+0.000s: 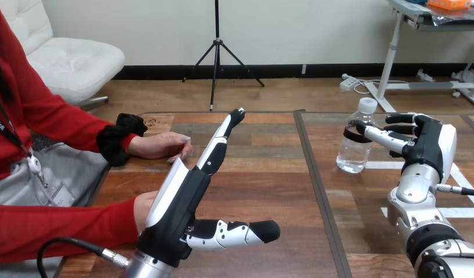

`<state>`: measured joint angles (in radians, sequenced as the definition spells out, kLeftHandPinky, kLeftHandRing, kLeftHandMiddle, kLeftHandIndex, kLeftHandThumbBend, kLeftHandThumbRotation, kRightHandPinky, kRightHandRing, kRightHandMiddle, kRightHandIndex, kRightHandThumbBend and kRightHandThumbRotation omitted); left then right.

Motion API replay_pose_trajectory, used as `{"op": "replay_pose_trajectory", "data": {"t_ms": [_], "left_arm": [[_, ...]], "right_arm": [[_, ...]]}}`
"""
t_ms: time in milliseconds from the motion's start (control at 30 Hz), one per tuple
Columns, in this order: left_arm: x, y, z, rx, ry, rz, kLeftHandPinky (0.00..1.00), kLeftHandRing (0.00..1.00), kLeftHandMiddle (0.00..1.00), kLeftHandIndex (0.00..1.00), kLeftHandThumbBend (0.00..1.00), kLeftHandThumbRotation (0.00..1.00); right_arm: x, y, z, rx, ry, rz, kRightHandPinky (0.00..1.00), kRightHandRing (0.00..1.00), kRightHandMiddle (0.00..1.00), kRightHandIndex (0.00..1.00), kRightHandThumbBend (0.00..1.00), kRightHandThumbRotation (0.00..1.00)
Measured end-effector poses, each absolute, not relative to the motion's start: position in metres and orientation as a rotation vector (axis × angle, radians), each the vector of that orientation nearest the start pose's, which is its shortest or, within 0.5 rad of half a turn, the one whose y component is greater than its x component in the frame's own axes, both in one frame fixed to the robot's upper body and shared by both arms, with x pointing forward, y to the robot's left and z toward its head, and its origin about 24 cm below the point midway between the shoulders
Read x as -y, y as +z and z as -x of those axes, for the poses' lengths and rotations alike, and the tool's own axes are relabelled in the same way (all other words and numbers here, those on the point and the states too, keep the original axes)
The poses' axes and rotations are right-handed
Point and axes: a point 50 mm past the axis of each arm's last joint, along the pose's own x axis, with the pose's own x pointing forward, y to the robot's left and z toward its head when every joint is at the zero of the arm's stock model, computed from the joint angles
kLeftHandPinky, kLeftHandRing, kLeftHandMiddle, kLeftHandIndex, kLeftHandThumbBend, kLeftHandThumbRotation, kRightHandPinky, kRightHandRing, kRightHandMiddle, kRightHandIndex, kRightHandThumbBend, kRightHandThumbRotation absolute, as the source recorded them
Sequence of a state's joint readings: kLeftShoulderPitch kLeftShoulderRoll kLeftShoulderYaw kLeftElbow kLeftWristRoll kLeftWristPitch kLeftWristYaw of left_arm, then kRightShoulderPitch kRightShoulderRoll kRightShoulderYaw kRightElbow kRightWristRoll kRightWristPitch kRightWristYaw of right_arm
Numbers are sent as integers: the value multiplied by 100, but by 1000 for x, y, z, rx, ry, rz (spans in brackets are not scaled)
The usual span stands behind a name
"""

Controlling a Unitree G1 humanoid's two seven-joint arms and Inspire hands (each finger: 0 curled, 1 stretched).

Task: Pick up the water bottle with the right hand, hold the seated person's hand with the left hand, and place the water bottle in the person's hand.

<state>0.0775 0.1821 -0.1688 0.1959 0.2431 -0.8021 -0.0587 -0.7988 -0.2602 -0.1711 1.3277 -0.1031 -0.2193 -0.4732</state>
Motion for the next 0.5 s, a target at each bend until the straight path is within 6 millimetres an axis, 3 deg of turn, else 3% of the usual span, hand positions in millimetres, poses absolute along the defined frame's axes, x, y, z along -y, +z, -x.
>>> {"op": "replay_pose_trajectory", "data": {"t_ms": [300,500], "left_arm": [[-127,45,-211,513,-386,-349,100,100,100,100,100,63],[-127,45,-212,514,-387,-349,100,100,100,100,100,63]], "right_arm": [[235,33,-355,-245,-548,299,51,59,61,59,99,0],[234,33,-356,-246,-509,314,56,68,71,70,100,11]]}}
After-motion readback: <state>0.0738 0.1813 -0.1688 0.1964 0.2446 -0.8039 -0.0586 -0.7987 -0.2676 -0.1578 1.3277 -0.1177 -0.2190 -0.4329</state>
